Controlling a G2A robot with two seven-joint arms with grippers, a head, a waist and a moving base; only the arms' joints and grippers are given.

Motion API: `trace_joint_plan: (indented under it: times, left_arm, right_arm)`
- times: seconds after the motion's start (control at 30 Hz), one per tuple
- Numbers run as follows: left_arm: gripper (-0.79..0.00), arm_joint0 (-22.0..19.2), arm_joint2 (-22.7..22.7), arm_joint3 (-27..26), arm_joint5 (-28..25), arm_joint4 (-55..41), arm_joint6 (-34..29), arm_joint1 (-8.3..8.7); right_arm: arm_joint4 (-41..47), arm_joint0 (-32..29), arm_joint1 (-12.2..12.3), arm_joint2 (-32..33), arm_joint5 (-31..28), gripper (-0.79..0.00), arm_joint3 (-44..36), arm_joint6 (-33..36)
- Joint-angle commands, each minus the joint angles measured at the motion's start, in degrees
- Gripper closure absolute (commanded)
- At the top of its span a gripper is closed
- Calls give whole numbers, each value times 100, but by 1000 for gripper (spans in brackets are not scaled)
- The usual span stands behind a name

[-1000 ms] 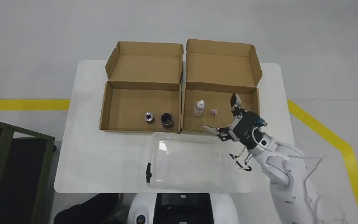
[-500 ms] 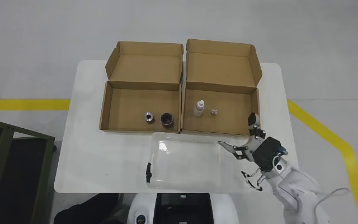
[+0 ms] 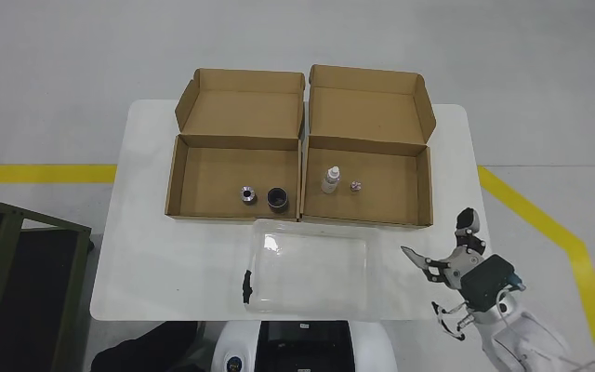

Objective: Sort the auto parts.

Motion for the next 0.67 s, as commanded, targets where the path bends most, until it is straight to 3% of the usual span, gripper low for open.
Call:
trace_joint_plan:
  times: [0.0,0.63]
  left_arm:
    - [-785,0,0,0,0,0,0,0]
    - [-785,0,0,0,0,0,0,0]
  right_arm:
    - [42,-16,8,33,-12,-785,18,0]
    - [77,-16,25,120,17,-785,51,70]
